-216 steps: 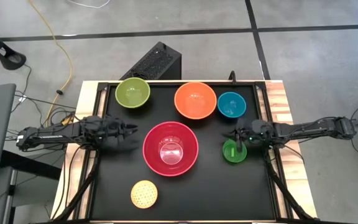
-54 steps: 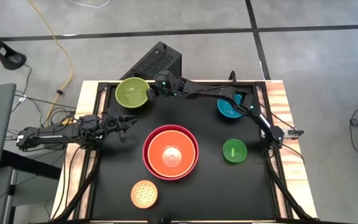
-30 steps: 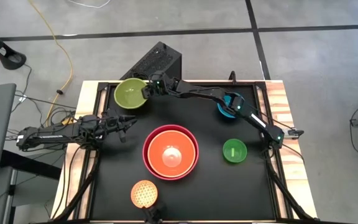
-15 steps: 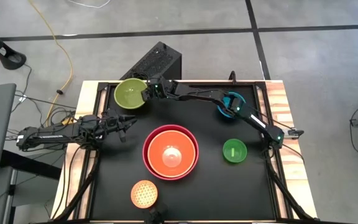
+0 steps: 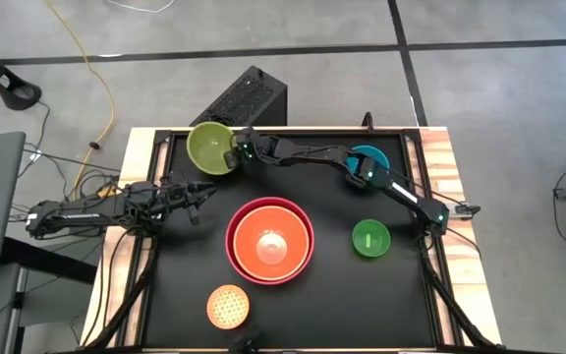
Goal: Nest bowls inside each other
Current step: Stack the light green bowl on top of the orange bowl
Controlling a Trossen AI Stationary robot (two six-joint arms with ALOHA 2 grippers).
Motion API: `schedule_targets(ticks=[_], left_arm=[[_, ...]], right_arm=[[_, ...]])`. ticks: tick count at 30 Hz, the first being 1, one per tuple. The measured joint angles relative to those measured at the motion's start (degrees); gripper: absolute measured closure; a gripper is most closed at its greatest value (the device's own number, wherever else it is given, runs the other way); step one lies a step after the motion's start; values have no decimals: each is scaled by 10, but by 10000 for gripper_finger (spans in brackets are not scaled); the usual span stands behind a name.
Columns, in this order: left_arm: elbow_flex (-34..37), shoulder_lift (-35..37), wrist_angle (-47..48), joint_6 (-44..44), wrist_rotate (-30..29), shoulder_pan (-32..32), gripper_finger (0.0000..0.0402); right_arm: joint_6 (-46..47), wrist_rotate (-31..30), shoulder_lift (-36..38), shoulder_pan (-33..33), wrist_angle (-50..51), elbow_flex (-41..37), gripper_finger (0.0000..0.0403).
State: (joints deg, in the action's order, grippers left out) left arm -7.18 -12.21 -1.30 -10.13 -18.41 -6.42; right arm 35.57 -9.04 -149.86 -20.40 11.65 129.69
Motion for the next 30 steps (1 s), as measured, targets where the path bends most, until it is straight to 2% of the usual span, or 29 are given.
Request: schedule_targets(ticks=[6,7,14,20,26,30], left_arm=[[0,0,0,0,1,0,315],[0,0,0,0,1,0,315],[0,0,-1,-2,2,0,315],[0,0,-16,-5,32,0,315],[0,0,-16,-6,47,0,315],[0,0,-13,-16,59,0,315]], right_arm=[[0,6,3,0,-17,1,371],[2,5,3,0,-23,1,382],[35,16,4,-9,-76,0,378],[50,24,20,-37,-73,0,390],[28,48,85,-46,-38,0,390],[-27,44,149,-56,40,0,390]])
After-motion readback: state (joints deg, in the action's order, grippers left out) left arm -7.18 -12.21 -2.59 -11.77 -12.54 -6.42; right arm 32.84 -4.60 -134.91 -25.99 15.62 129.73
